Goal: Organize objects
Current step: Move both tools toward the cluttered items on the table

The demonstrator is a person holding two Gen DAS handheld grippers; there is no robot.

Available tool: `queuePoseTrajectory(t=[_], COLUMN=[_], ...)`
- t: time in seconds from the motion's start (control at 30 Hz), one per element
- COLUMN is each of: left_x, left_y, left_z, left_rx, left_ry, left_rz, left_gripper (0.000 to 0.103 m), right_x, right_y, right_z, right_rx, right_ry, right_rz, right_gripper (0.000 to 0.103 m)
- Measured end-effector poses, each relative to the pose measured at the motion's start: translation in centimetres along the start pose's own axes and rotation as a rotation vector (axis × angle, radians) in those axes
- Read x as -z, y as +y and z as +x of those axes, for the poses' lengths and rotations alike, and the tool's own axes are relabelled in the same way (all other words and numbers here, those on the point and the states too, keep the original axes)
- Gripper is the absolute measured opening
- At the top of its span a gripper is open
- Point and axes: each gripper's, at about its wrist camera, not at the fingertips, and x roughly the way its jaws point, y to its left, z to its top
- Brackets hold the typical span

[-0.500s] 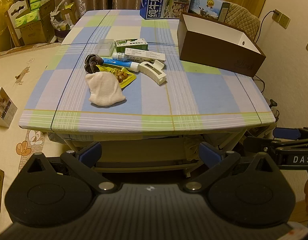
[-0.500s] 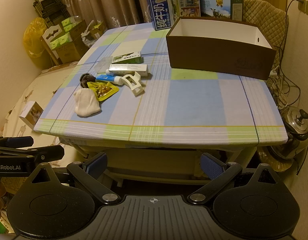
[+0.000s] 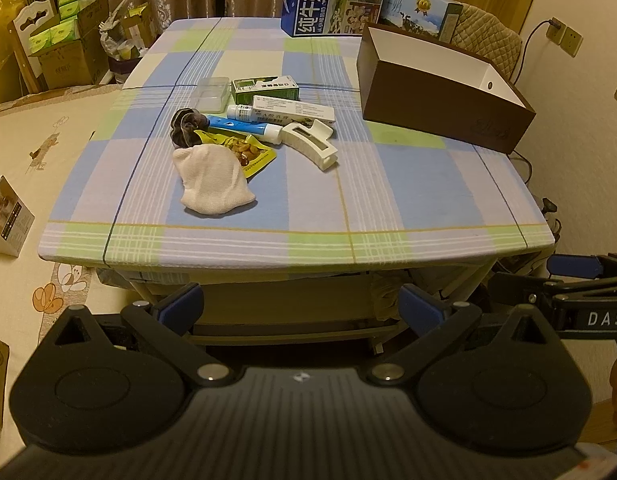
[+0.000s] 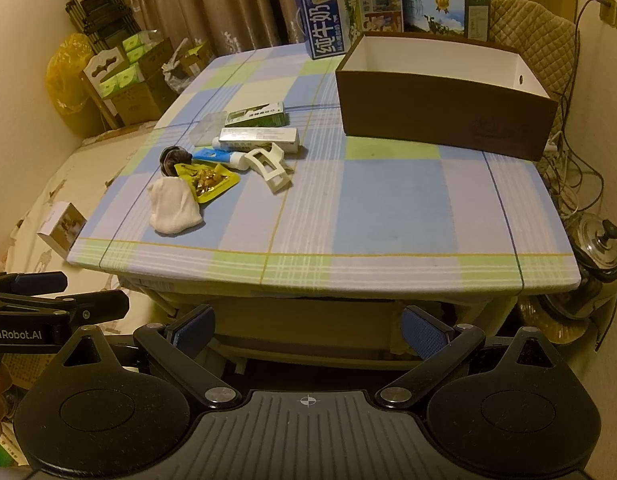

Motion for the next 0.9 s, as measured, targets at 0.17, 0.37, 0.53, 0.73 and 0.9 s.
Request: queuePoseTrajectory(t=[0.17, 0.37, 0.53, 0.73, 0.9], left_x=[-0.3, -1.1, -1.5, -2.1, -2.8], left_y=[0.6, 1.3, 1.9, 2.7, 3.3], left_z=[0.4, 1.3, 1.8, 2.8, 3.8], left_rx=[0.002, 0.001, -0.003, -0.011, -0.029], left_ry=[0.008, 0.02, 0.03, 0.045, 0.059], left_rz=[0.0, -0.002, -0.011, -0.023, -0.058], left_gripper=[0.102, 0.102, 0.102, 0.102, 0.102], right_x=[-0.6, -1.0, -1.5, -2.2, -3.1], right_y=[0.3, 0.8, 1.0, 1.2, 1.3], right_z=[0.5, 1.2, 1.8, 2.8, 3.9], right_rx=[0.003, 0.004, 0.005, 0.004, 0.006], right_ry=[0.008, 0.017, 0.027, 0.038, 0.048], right_rz=[-0.001, -0.001, 0.001, 0.001, 0.006], right_gripper=[0.097, 0.097, 0.097, 0.097, 0.097])
